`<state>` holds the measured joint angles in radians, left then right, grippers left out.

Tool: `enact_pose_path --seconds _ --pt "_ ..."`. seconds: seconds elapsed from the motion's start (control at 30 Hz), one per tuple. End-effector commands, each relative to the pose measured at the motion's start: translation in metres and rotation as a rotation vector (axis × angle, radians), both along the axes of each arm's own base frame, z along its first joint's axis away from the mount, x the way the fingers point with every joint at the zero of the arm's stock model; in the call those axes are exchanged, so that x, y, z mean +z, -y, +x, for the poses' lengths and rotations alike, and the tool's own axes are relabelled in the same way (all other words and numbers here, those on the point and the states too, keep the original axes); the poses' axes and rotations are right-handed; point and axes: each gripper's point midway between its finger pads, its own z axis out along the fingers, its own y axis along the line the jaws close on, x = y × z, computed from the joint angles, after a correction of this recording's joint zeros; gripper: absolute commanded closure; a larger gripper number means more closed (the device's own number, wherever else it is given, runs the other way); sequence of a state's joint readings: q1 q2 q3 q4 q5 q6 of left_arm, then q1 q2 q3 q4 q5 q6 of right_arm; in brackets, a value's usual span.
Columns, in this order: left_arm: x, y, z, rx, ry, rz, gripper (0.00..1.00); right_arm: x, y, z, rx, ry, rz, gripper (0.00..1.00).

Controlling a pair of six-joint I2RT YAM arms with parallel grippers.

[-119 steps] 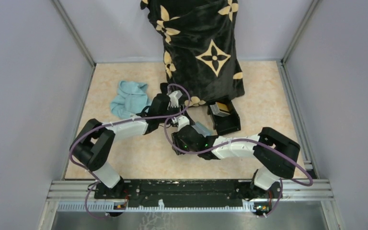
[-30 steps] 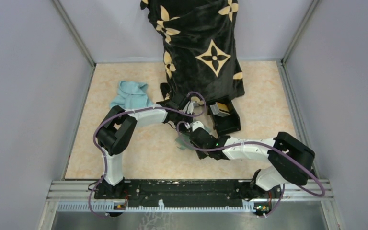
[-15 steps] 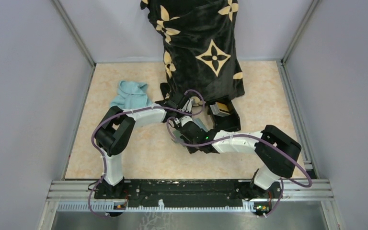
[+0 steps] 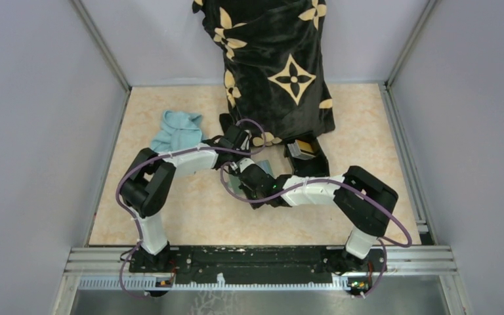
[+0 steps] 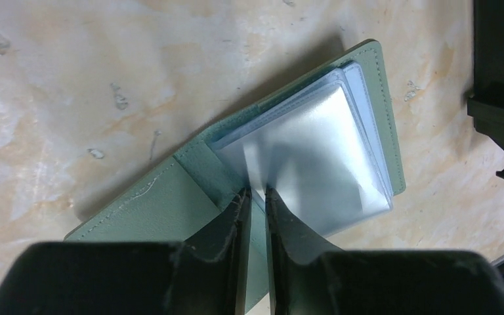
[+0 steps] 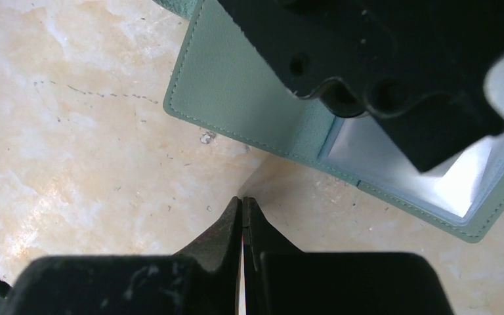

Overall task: Put the credit cards into the card holder
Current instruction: Open the card holder at the center of the board.

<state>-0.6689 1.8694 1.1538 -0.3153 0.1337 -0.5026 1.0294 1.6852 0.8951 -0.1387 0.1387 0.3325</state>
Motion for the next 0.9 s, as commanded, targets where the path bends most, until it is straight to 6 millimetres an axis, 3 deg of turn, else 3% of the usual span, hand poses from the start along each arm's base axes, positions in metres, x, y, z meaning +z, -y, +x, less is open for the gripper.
enact_pose_path --seconds 0.0,0.13,0.33,0.43,0.7,0.87 --pt "-0.024 -0.032 -0.014 0.076 -0.018 0.134 0.78 0.016 -0.019 0.015 0.002 0.027 0.061 1.00" --pt "-0.021 -0.032 -0.012 0.089 0.009 0.112 0.78 0.033 -0.013 0.012 -0.001 0.047 0.079 0.99" --pt "-0.026 -0.034 -0.011 0.087 0.022 0.120 0.79 0.081 0.011 0.016 -0.066 0.134 0.096 0.79" --pt "-0.029 -0.035 -0.011 0.091 0.025 0.121 0.80 0.104 0.029 0.023 -0.116 0.178 0.100 0.75" --pt "-0.029 -0.034 -0.012 0.091 0.039 0.101 0.84 0.141 0.095 0.071 -0.317 0.241 0.158 0.59" --pt "-0.029 -0.034 -0.009 0.081 0.048 0.105 0.86 0.150 0.123 0.102 -0.396 0.263 0.133 0.50"
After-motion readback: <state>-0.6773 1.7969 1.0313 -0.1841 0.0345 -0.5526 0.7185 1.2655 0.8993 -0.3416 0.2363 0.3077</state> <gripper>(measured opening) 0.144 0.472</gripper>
